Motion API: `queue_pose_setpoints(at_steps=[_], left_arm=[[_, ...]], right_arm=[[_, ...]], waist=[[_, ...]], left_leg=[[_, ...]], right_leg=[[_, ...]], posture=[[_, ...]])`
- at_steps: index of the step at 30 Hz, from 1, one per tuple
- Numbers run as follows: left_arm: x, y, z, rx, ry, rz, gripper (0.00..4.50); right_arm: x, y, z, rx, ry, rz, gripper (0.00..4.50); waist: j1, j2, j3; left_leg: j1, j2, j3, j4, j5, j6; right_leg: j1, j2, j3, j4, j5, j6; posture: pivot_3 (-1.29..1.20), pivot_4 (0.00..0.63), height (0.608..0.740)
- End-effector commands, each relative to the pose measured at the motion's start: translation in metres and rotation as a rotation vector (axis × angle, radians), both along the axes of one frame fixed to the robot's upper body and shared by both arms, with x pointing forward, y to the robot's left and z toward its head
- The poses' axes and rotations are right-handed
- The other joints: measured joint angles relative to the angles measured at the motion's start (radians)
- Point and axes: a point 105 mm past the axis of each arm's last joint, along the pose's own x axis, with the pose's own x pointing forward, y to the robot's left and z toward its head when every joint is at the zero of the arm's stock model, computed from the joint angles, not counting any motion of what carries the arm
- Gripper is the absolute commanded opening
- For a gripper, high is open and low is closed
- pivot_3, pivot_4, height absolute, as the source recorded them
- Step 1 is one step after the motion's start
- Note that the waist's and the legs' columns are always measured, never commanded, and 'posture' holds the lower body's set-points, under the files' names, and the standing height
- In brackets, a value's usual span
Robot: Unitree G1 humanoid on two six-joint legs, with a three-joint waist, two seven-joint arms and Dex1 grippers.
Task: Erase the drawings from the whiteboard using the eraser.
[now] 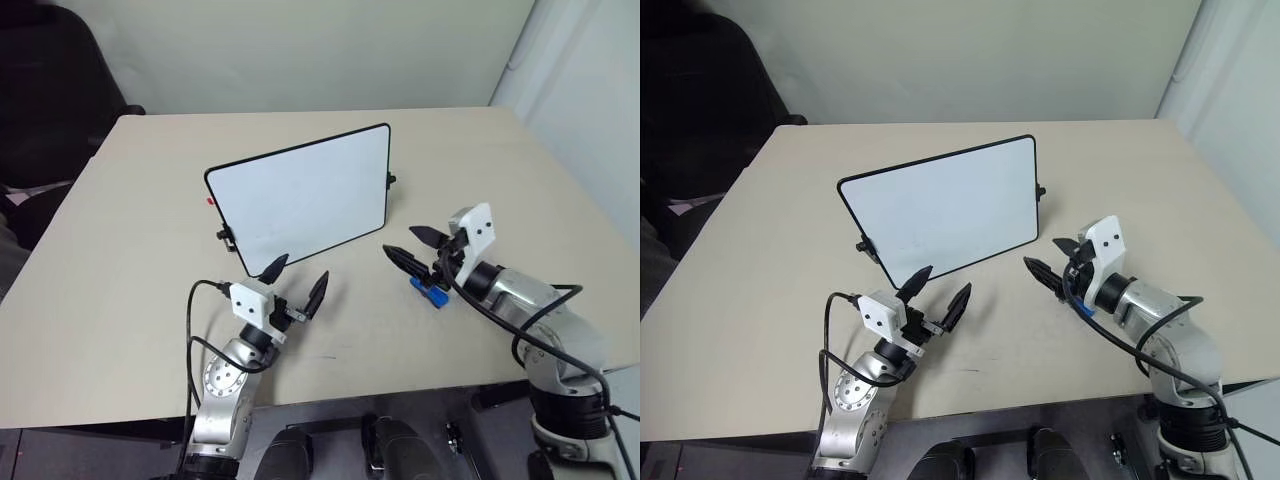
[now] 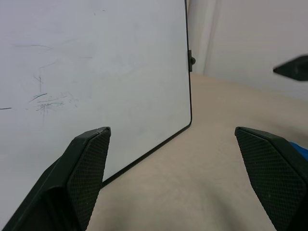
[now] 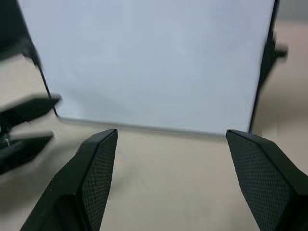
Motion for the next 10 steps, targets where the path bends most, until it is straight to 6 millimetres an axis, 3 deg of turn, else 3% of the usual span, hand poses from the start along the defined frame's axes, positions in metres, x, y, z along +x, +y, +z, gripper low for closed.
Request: queue_pose_setpoints(at_steps=[1, 10], left_arm=[[-0.002, -0.002, 0.01, -0.002, -0.043, -0.009, 4.5], [-0.006, 0.005, 0.016, -0.006, -0.051, -0.003, 4.5]], right_arm=[[-0.018, 0.014, 0.009, 0.176, -0.09, 0.139, 3.8], [-0.025, 0.015, -0.002, 0.239, -0.086, 0.204, 3.8]], waist=[[0.001, 0.0, 0.0], [0.003, 0.0, 0.0]], left_leg=[[0.0, 0.0, 0.0, 0.0, 0.0, 0.0], [0.001, -0.001, 0.0, 0.001, -0.002, 0.001]], right_leg=[[0.0, 0.0, 0.0, 0.0, 0.0, 0.0], [0.002, -0.002, 0.0, 0.001, 0.0, -0.001]], posture=[[0.0, 0.15, 0.74], [0.0, 0.15, 0.74]])
